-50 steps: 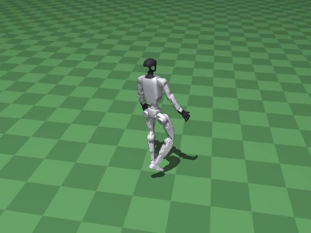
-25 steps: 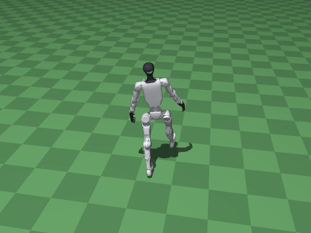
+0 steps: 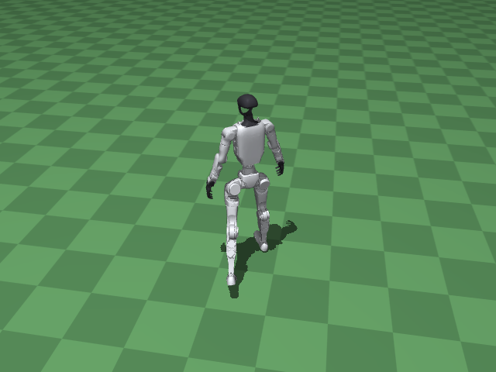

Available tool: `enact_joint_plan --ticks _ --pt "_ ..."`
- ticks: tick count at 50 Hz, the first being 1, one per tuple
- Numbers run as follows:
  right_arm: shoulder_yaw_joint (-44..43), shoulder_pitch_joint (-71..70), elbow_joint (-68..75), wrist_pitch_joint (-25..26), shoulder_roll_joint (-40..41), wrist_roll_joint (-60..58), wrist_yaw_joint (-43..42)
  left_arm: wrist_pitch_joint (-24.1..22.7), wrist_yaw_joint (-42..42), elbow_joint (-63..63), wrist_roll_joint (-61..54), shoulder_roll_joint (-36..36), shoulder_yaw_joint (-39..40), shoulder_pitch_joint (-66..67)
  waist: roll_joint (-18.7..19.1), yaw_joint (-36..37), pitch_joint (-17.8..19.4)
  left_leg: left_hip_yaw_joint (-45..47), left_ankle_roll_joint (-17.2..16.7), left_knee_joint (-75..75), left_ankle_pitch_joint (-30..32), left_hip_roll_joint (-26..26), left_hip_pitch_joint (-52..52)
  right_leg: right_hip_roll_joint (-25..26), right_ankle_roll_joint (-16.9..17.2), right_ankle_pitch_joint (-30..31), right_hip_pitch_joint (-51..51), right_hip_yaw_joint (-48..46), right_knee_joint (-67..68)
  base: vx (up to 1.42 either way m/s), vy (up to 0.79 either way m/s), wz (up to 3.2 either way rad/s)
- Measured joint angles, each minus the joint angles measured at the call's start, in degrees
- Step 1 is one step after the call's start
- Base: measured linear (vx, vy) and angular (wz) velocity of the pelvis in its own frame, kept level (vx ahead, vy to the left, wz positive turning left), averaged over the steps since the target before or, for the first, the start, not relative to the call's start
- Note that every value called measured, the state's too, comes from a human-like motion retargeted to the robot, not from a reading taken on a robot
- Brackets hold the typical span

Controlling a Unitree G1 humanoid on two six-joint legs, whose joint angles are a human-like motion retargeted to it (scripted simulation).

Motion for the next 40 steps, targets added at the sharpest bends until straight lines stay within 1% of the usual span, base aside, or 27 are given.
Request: enact_joint_plan --ticks 2,3,5,8,10,12,14,16,17,19,21,24,28,30,33,35,37,40 --pt "1.2 -0.4 -0.4 0.7 -0.3 0.4 -0.5 1.0 -0.9 0.0 1.0 -0.4 -0.6 0.0 -0.5 0.3 0.2 3.8 -0.8 6.2 0.8 -1.3 -2.3 -0.3 0.0 2.2 0.8 0.2 0.7 0.37 -0.35 0.08" --pt "2.0 -0.7 -0.5 0.5 -0.6 0.7 -1.2 0.6 -1.5 -0.1 -0.2 -0.6 -1.4 -0.1 -0.9 0.7 0.1 6.6 -1.2 10.3 0.9 -2.1 -4.1 -0.7 0.0 3.6 0.2 0.6 2.3 0.34 -0.34 0.08" --pt "2.8 -1.0 -0.6 1.4 -1.1 -0.5 -1.9 1.5 -3.2 -0.1 -1.2 -0.8 -2.3 -0.3 -1.5 1.1 -0.2 12.9 -1.4 20.1 0.5 -2.9 -9.3 -0.9 0.0 6.3 0.0 1.3 3.4 0.32 -0.30 0.23" --pt "3.7 -1.0 -0.9 2.4 -1.9 -1.8 -2.7 2.8 -5.2 -0.6 -0.8 -1.5 -3.0 0.2 -2.2 1.2 -1.2 22.5 0.2 32.1 -2.9 -3.8 -17.3 -2.9 0.0 5.2 0.0 1.2 4.9 0.28 -0.17 0.41" --pt "3.4 -1.6 -1.2 2.7 -2.8 -1.7 -4.7 2.8 -4.1 -1.2 -2.0 -2.2 -3.2 0.2 -2.0 1.3 -1.0 29.3 -0.2 41.1 -6.5 -3.3 -23.7 -4.3 0.0 3.4 0.1 0.5 6.1 0.27 -0.10 0.34" --pt "4.3 -2.1 -1.5 3.0 -2.6 -2.3 -3.1 3.5 -6.3 -1.0 0.3 -2.3 -3.0 0.4 -1.8 2.8 -1.7 33.6 2.4 35.7 -12.4 -4.0 -23.8 -3.5 0.0 3.8 0.0 1.3 6.2 0.25 -0.20 -0.13" --pt "4.4 -3.0 -2.0 3.0 -2.8 -2.1 -3.1 3.7 -6.3 -1.1 1.0 -2.5 -2.7 0.3 -1.4 4.2 -1.2 38.9 2.8 31.3 -15.9 -4.0 -24.7 -3.1 0.0 3.3 0.8 1.6 6.3 0.25 -0.19 -0.19" --pt "4.1 -4.0 -2.6 2.5 -2.8 -1.5 -4.3 3.5 -5.1 -1.3 0.5 -2.6 -2.9 0.3 -0.7 4.9 -0.8 43.7 2.6 26.5 -17.2 -3.8 -26.4 -2.8 0.0 2.7 1.3 1.2 6.6 0.22 -0.14 0.10" --pt "4.0 -4.6 -2.9 2.2 -2.8 -1.2 -5.1 3.3 -4.2 -1.4 0.1 -2.8 -3.1 0.2 -0.4 5.2 -0.6 45.9 2.7 22.6 -16.7 -4.0 -27.0 -2.7 0.0 2.4 1.4 1.0 6.8 0.20 -0.14 0.12" --pt "3.6 -6.4 -3.2 1.9 -2.6 -1.6 -5.4 3.0 -2.6 -1.1 -0.1 -3.2 -2.9 -0.6 0.3 6.7 0.4 50.1 3.4 8.3 -13.2 -5.4 -25.5 -2.0 0.0 2.0 1.5 1.2 7.2 0.20 -0.14 -0.08" --pt "3.5 -7.4 -3.6 1.0 -2.0 -1.2 -6.3 2.3 -1.0 -1.1 -0.4 -3.3 -2.7 -0.6 1.9 7.4 1.4 53.4 3.7 -1.2 -9.9 -5.2 -25.7 -0.7 0.0 1.0 2.6 0.5 7.5 0.19 -0.08 0.04" --pt "4.4 -8.9 -3.7 -0.7 -0.7 0.0 -6.9 1.0 0.6 -0.8 0.6 -3.5 -2.1 -0.4 3.8 8.1 2.3 56.2 2.7 -11.9 -6.0 -4.1 -27.8 1.1 0.0 -0.4 3.9 -0.4 7.9 0.19 -0.04 0.09" --pt "4.8 -10.6 -3.1 -1.1 1.6 -4.3 -7.3 -1.1 -1.1 -0.7 -4.8 -3.6 -1.8 -0.3 4.2 8.8 3.8 56.4 2.1 -13.2 -6.1 -1.1 -34.5 1.5 0.0 -1.8 6.2 -1.3 7.8 0.20 -0.03 0.09" --pt "5.7 -11.1 -3.3 -1.8 2.8 -4.0 -6.6 -1.7 -1.0 -0.4 -3.3 -3.3 -1.6 -0.5 4.0 9.4 4.2 56.9 1.2 -13.2 -6.8 0.3 -37.2 1.5 0.0 -2.4 6.8 -1.5 7.8 0.22 -0.02 0.03" --pt "7.1 -11.0 -3.4 -1.9 4.3 -4.4 -5.8 -1.9 -1.1 -0.2 -2.6 -3.2 -1.1 -0.4 3.4 10.4 4.3 58.2 1.0 -13.2 -6.5 2.1 -40.2 1.2 0.0 -3.2 8.1 -2.0 7.7 0.24 0.02 0.07" --pt "7.4 -10.7 -3.5 -1.8 5.2 -6.0 -5.8 -2.3 -1.3 -0.4 -3.8 -3.2 -1.2 -0.4 3.1 11.0 4.3 59.5 1.7 -13.2 -6.2 3.0 -41.3 1.0 0.0 -3.9 9.0 -2.3 8.0 0.27 0.07 0.13" --pt "8.5 -10.4 -3.4 -1.4 5.7 -5.3 -4.6 -1.2 -1.7 0.1 -1.4 -3.2 -0.6 -0.5 3.0 11.6 4.4 60.3 0.7 -13.2 -6.4 3.8 -41.4 0.9 0.0 -4.7 10.0 -2.8 8.4 0.29 0.09 0.12" --pt "8.9 -9.5 -2.9 -1.5 6.1 -5.6 -4.2 -1.3 -0.9 -0.1 -0.5 -3.2 0.0 -0.2 2.6 12.1 4.4 61.1 1.9 -13.2 -6.6 3.9 -40.6 0.1 0.0 -6.2 11.7 -3.6 9.7 0.33 0.15 0.21"
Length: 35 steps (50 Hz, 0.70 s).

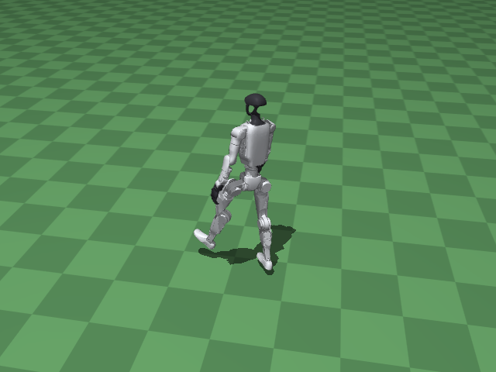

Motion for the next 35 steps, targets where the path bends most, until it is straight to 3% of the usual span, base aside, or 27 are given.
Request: enact_joint_plan --ticks 7,10,12,13,15,17,20,25,30,35 --pt "-1.9 2.6 3.4 2.0 -0.4 -5.2 -0.3 1.0 -1.1 0.5 -4.4 -0.3 0.8 1.3 -1.8 1.3 -0.1 -1.3 2.4 0.0 -1.8 -3.1 6.6 -3.5 0.0 -4.5 4.3 -2.3 4.5 0.39 0.22 0.25" --pt "-3.0 5.1 4.6 4.0 -0.4 -6.3 0.3 3.0 -2.0 1.1 -4.2 -0.4 1.5 3.1 -2.2 0.9 -1.6 0.2 -0.4 0.0 -2.0 -3.5 8.9 -3.0 -1.5 -4.8 8.1 -4.5 1.8 0.42 0.23 0.56" --pt "-3.2 4.0 5.0 7.6 -0.9 -4.1 6.0 8.1 -11.1 2.9 -26.8 0.5 12.6 -1.0 -2.4 1.1 -0.6 2.8 -1.4 0.0 -0.8 -3.1 10.5 -2.5 -2.2 -3.6 10.3 -5.6 0.4 0.39 0.19 0.55" --pt "-3.4 4.0 5.2 7.5 -0.9 -4.3 5.6 7.5 -10.1 3.2 -22.4 0.8 10.6 -1.0 -2.9 0.8 -0.7 4.5 -1.9 0.0 0.1 -3.1 10.9 -2.6 -2.3 -3.3 10.7 -6.2 0.5 0.40 0.20 0.63" --pt "-3.9 4.9 5.4 6.2 -0.6 -3.9 2.5 5.6 -3.9 3.1 -3.0 0.4 3.1 0.2 -3.8 0.0 -2.0 6.7 -3.2 0.0 2.1 -3.2 10.4 -2.4 -2.6 -2.6 10.9 -8.1 0.9 0.41 0.22 0.72" --pt "-3.6 6.3 4.9 8.4 -0.5 -1.2 7.1 9.0 -11.4 4.0 -25.8 1.1 13.2 -1.6 -4.6 1.6 -2.4 7.8 -3.4 0.0 3.2 -3.5 11.2 -3.0 -3.5 -1.2 11.3 -8.0 1.8 0.45 0.25 0.35" --pt "-3.9 7.9 4.6 6.5 -0.1 -2.8 3.9 5.9 -4.4 3.2 -5.9 0.8 3.3 0.2 -5.6 2.0 -3.2 5.9 -3.2 0.0 4.7 -4.3 11.8 -3.4 -4.3 2.0 11.8 -8.9 3.9 0.47 0.28 0.54" --pt "-3.0 11.3 3.6 5.6 0.1 -2.2 5.0 5.7 -4.7 2.8 -5.1 0.5 2.3 1.6 -4.2 2.4 -4.5 0.5 -2.6 0.0 5.6 -4.7 15.2 -3.6 -7.1 9.6 11.1 -9.6 14.6 0.50 0.32 0.71" --pt "-2.6 12.2 2.8 6.1 0.0 -1.8 5.4 7.2 -5.5 3.2 -2.1 0.7 -0.5 1.1 -2.9 0.5 -6.6 -5.4 -1.3 0.0 5.6 -5.7 16.7 -4.7 -10.3 14.4 -2.7 -5.4 41.6 0.41 0.28 0.87" --pt "-2.9 12.3 2.0 6.6 0.3 0.5 4.4 9.1 -4.2 3.5 1.6 1.3 -3.1 -2.3 -1.9 -3.2 -6.6 -12.4 -1.9 0.0 4.2 -7.8 19.2 -0.1 -11.1 7.8 -14.7 1.4 53.0 0.35 0.19 1.15"
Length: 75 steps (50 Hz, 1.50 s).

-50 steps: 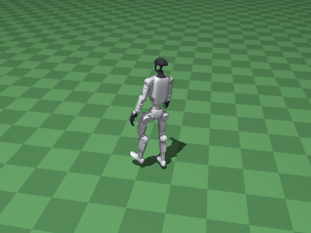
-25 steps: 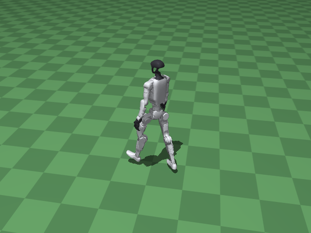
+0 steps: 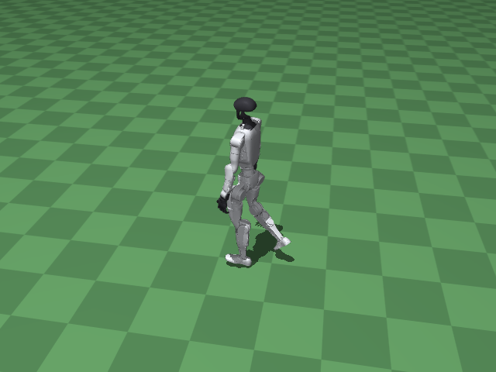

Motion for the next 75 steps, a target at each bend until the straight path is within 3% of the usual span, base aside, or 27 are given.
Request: enact_joint_plan --ticks 5,7,10,14,18,22,26,34,37,40,47,53,55,59,62,64,67,70,72,73,75 --pt "2.4 0.5 -0.5 -1.0 0.2 6.7 -1.4 0.7 2.1 -1.4 6.9 0.0 -2.0 -4.7 0.9 -7.5 0.6 -8.4 -2.1 10.2 -5.7 -1.4 -1.6 -3.0 -2.9 -8.6 -5.5 -6.1 -7.2 0.32 0.16 1.83" --pt "2.4 0.6 -0.3 -1.2 0.4 6.5 -1.4 0.0 2.6 -2.6 6.0 0.0 -2.8 -6.9 1.2 -9.1 1.3 -11.6 -1.9 9.6 -6.0 -2.2 0.2 -2.2 -2.5 -9.6 -6.7 -6.7 -14.8 0.33 0.06 1.26" --pt "0.8 0.6 0.3 -0.8 0.5 2.2 -1.0 -1.6 3.2 -4.6 0.0 0.2 -4.2 -10.5 1.0 -9.6 2.9 -16.0 -1.0 3.0 -4.4 -3.8 6.3 0.9 -0.3 -4.9 -7.4 -3.2 -29.6 0.33 0.02 1.01" --pt "-0.5 1.3 0.7 0.2 1.0 0.8 -1.6 -3.3 5.1 -6.4 -4.2 0.4 -6.5 -14.3 -0.7 -12.7 5.4 -22.2 -1.5 1.8 -5.3 -5.7 11.9 1.4 3.9 6.4 -4.9 1.5 -51.6 0.36 -0.01 1.38" --pt "-1.8 1.6 1.0 1.3 1.4 -1.8 -1.2 -4.1 6.2 -6.6 -5.5 0.7 -6.8 -17.0 -1.4 -14.6 7.8 -26.2 -2.6 0.9 -6.6 -5.0 17.0 1.6 7.0 8.8 -6.0 4.2 -62.4 0.37 -0.05 0.96" --pt "-2.5 2.3 0.9 1.6 1.1 -3.3 -0.8 -4.4 6.1 -6.2 -5.8 0.6 -6.4 -17.2 -0.5 -15.4 8.1 -28.1 -3.3 1.0 -8.2 -3.1 19.4 2.0 9.2 7.4 -10.9 -0.2 -62.7 0.36 -0.07 0.50" --pt "-3.2 2.1 0.5 1.6 0.1 -2.5 -1.1 -4.0 5.4 -5.1 -6.4 0.2 -6.5 -16.7 0.2 -15.9 8.2 -29.6 -2.9 1.6 -9.9 -2.0 20.7 1.6 9.0 7.0 -12.9 -5.0 -62.7 0.38 -0.08 0.36" --pt "-4.7 4.9 -0.9 1.5 -1.0 -0.2 -0.4 -3.0 3.8 -1.8 -4.0 0.2 -8.7 -13.9 -0.1 -16.8 7.2 -33.9 -0.6 3.4 -12.7 -1.5 22.4 0.2 8.9 4.7 -7.8 -5.5 -62.7 0.45 -0.14 0.50" --pt "-4.6 5.9 -1.1 0.3 -1.2 1.8 -0.4 -4.2 4.1 -0.4 -1.3 0.5 -9.0 -13.7 -0.7 -16.6 6.0 -34.6 -0.5 5.6 -12.8 -2.0 21.8 -1.1 10.4 4.3 -6.2 -8.5 -62.7 0.50 -0.19 0.38" --pt "-5.7 5.0 0.0 1.4 -1.5 -1.1 0.1 -3.7 3.7 1.2 -3.0 1.1 -7.1 -14.5 0.0 -15.3 5.1 -35.3 0.0 4.5 -10.2 -0.7 22.2 0.0 10.5 7.1 -6.4 -8.7 -62.7 0.51 -0.25 -0.02" --pt "-6.1 4.3 -0.5 -1.1 -2.5 5.7 -0.5 -4.7 4.7 -0.2 -2.7 1.6 -3.0 -9.7 0.6 -16.3 2.0 -36.4 1.2 8.5 -0.3 -0.2 22.6 1.2 8.5 9.5 -3.3 -7.2 -62.7 0.57 -0.26 -0.03" --pt "-1.7 3.0 0.1 1.0 -2.8 8.1 0.3 -1.4 2.0 -0.9 4.0 1.9 0.4 -6.3 -3.1 -14.3 1.3 -28.4 0.9 23.0 6.0 -4.0 19.3 -0.4 8.1 7.8 3.7 -4.4 -62.7 0.56 -0.27 -0.37" --pt "0.3 2.5 0.6 0.8 -2.7 6.9 0.3 -1.7 0.0 -1.3 4.3 2.0 0.5 -5.0 -5.0 -12.7 0.4 -24.3 1.5 32.8 3.1 -5.7 14.3 -2.0 8.9 6.1 3.7 -2.8 -60.0 0.48 -0.22 -0.59" --pt "3.2 0.0 0.9 0.5 -2.5 4.0 0.2 -2.5 -2.7 -1.1 4.4 2.1 1.6 -3.3 -7.1 -9.4 -1.2 -19.1 3.8 46.4 -11.0 -7.2 2.6 -2.7 10.7 3.4 3.7 0.6 -57.5 0.42 -0.17 -0.63" --pt "4.8 -3.0 0.2 -0.1 -2.0 2.8 0.0 -3.0 -3.1 -0.5 5.3 2.4 2.5 -2.6 -7.2 -5.7 -0.9 -15.1 5.0 46.0 -19.0 -5.7 -2.5 -0.5 11.1 2.0 5.1 3.6 -56.6 0.40 -0.19 -1.07" --pt "5.6 -5.3 -0.9 -0.9 -1.5 2.7 -0.3 -3.4 -2.4 -0.2 5.7 2.6 3.0 -2.1 -6.9 -3.0 -0.3 -12.7 5.5 40.9 -20.5 -4.3 -4.3 1.0 11.1 0.9 6.3 5.7 -55.8 0.39 -0.16 -1.21" --pt "6.4 -8.4 -2.8 -2.9 -0.9 2.8 -1.8 -4.7 0.0 -0.2 3.5 2.6 3.4 -1.0 -6.2 0.7 1.0 -11.1 7.1 29.3 -17.4 -3.2 -5.8 2.8 11.1 -0.8 8.3 9.0 -54.3 0.38 -0.08 -1.17" --pt "7.5 -11.1 -4.7 -5.4 -0.2 3.6 -3.5 -6.4 3.2 -0.5 1.0 2.2 4.1 0.4 -4.6 3.7 2.3 -11.6 8.1 16.8 -10.5 -2.2 -6.6 4.2 11.1 -2.8 11.0 12.1 -53.3 0.37 0.02 -1.08" --pt "8.4 -12.8 -5.3 -6.2 0.2 3.9 -4.4 -6.8 4.9 -0.6 0.3 1.6 5.3 1.4 -2.9 4.8 3.4 -11.6 6.5 11.2 -6.3 -1.0 -7.5 5.1 11.1 -4.1 13.7 13.8 -53.2 0.39 0.09 -0.87" --pt "8.8 -13.4 -5.5 -5.9 0.2 3.7 -5.0 -6.7 5.2 -0.6 -0.1 1.3 6.0 1.9 -1.9 4.9 4.5 -10.8 3.9 12.5 -6.3 0.0 -8.9 5.3 11.1 -5.0 15.9 14.2 -53.4 0.39 0.10 -0.72" --pt "9.0 -14.8 -5.8 -7.6 0.6 1.4 -5.9 -8.9 6.4 -1.3 -4.0 0.7 6.5 2.7 -1.1 5.7 4.4 -10.9 6.3 3.9 -1.0 0.5 -9.2 5.9 11.1 -5.7 17.2 15.9 -53.5 0.38 0.06 -0.68"
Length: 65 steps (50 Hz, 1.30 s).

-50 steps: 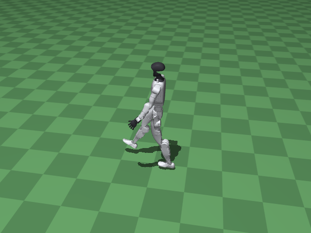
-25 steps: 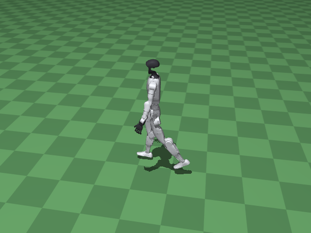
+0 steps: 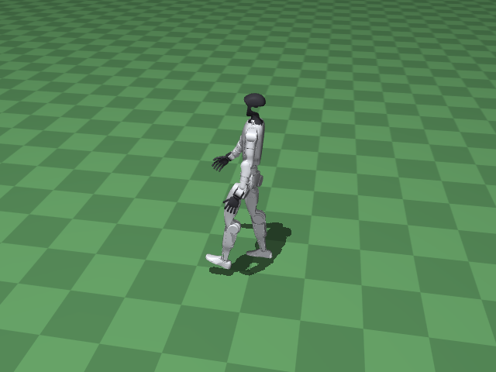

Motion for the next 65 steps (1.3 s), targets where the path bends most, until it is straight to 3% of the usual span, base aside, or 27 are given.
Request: enact_joint_plan --ticks 3,5,10,15,20,22,24,30,37,40,43,45,48,52,58,65 --pt "0.4 -0.6 0.2 0.5 0.7 -3.0 -0.7 -0.4 -0.8 -0.1 -2.7 -0.3 0.7 1.2 1.6 -0.2 0.8 3.7 -4.0 -2.7 0.2 1.7 -2.3 0.5 0.0 -1.5 4.0 0.9 -0.6 0.40 0.06 -0.40" --pt "1.0 -0.8 -0.1 -1.8 1.2 -2.6 -1.1 -2.4 0.3 -0.5 -1.5 -0.4 1.1 1.6 1.2 -0.8 0.2 4.9 -0.7 -3.9 1.0 2.0 -5.3 0.4 0.0 -2.0 4.9 1.1 -0.7 0.40 0.03 -0.16" --pt "0.2 0.1 3.0 1.8 1.8 -10.2 -0.5 -0.7 -3.8 -0.5 -7.4 -0.1 1.5 1.5 1.9 -1.0 -0.3 10.3 -4.6 -3.9 -3.2 3.5 -9.1 0.1 0.0 -4.3 8.0 2.5 -0.2 0.43 0.14 -0.27" --pt "-1.9 0.6 7.6 4.9 1.8 -13.2 1.0 1.6 -5.0 -0.7 -8.9 0.0 2.7 1.4 1.6 0.2 -0.4 11.0 -3.2 -3.9 -7.1 3.1 -7.3 -2.5 -1.0 -6.3 10.7 5.3 0.0 0.47 0.25 -0.61" --pt "-3.4 0.6 9.8 6.7 2.5 -14.9 2.1 2.5 -5.1 -0.5 -8.8 0.4 3.0 1.6 1.1 0.9 -0.8 13.8 -3.9 -3.9 -5.8 4.4 -3.7 -3.1 -2.1 -6.3 12.2 8.0 1.2 0.50 0.23 -0.61" --pt "-1.1 -0.2 9.2 5.8 3.3 -9.6 2.3 2.1 -4.5 0.6 -4.9 1.0 2.7 0.2 0.8 0.5 -0.9 16.6 -6.1 -3.8 -4.0 5.1 -3.2 -2.6 -1.8 -5.5 11.0 8.6 4.3 0.51 0.25 -0.32" --pt "-2.3 0.2 8.1 6.6 3.5 -13.4 2.9 2.6 -5.0 0.3 -8.6 1.2 2.5 -0.2 0.0 1.0 -1.0 16.9 -5.2 -3.9 -2.1 4.5 -2.6 -3.4 -2.0 -2.7 11.1 10.1 4.6 0.52 0.30 -0.21" --pt "0.2 2.2 1.8 4.8 4.0 -9.1 3.6 1.8 -5.6 -0.9 -12.6 2.7 0.3 -2.1 -0.3 2.5 -1.8 15.5 -5.0 -3.9 -0.5 3.4 0.3 -2.1 0.0 9.7 8.6 11.0 13.5 0.53 0.31 0.03" --pt "-0.9 3.2 -1.3 3.7 2.5 -2.3 2.1 1.7 -4.8 -1.4 -11.5 5.3 -2.8 -3.7 2.7 0.3 -5.3 12.2 -6.2 -3.7 1.4 5.8 3.3 3.6 0.0 21.0 -4.4 2.3 37.3 0.49 0.21 0.32" --pt "-0.8 4.8 -1.1 3.4 1.5 3.6 0.3 2.9 -2.9 -0.4 -5.6 5.8 -4.2 -4.2 2.9 -2.8 -5.9 10.6 -6.8 -1.5 -0.1 2.8 4.0 1.3 -0.1 12.8 -12.1 -0.2 47.3 0.41 0.41 0.60" --pt "-3.7 6.8 0.2 3.8 0.3 1.2 -0.3 5.1 -2.5 0.0 -2.7 5.7 -4.4 -6.0 4.2 -4.5 -6.3 7.8 -6.7 -3.8 0.7 1.4 6.9 -0.5 -7.2 4.8 -17.9 -4.9 48.7 0.40 0.29 0.54" --pt "-4.8 8.2 1.2 3.9 -0.3 1.0 -0.8 6.1 -1.9 0.1 -0.7 5.6 -4.8 -8.0 4.7 -6.2 -6.0 6.0 -7.2 -3.3 0.1 0.8 8.1 -1.4 -10.3 -0.2 -21.3 -8.2 47.2 0.37 0.19 0.76" --pt "-6.6 10.2 3.2 4.0 -1.2 0.3 -1.4 6.5 -0.7 -0.1 0.6 4.8 -5.4 -11.3 5.1 -9.2 -5.1 2.7 -7.3 -1.7 -1.3 -0.5 9.5 -1.4 -11.4 -3.7 -24.7 -10.9 39.8 0.37 0.16 0.99" --pt "-9.9 12.5 5.8 4.4 -2.2 -0.9 -2.0 6.0 1.1 -1.0 0.4 2.6 -6.5 -15.3 5.1 -13.7 -3.0 -2.3 -7.3 -0.4 -2.9 -2.7 12.5 -1.0 -9.2 -1.4 -25.6 -12.3 22.0 0.38 0.12 1.14" --pt "-14.2 13.9 8.1 7.5 -2.9 -3.9 -0.4 5.8 1.6 -2.7 -2.1 -1.3 -9.0 -20.0 4.4 -19.7 2.5 -8.8 -8.6 -0.9 -5.5 -4.8 21.3 -2.1 -4.6 8.7 -22.2 -15.4 -6.5 0.43 0.04 0.98" --pt "-15.7 14.8 7.5 9.3 -1.9 -5.2 5.1 6.1 -2.3 -2.6 -1.7 -4.4 -12.0 -21.0 4.9 -23.2 4.3 -13.3 -9.7 -1.9 -7.9 -2.6 28.3 -2.5 -1.7 7.9 -28.6 -20.9 -9.2 0.45 -0.02 0.62"
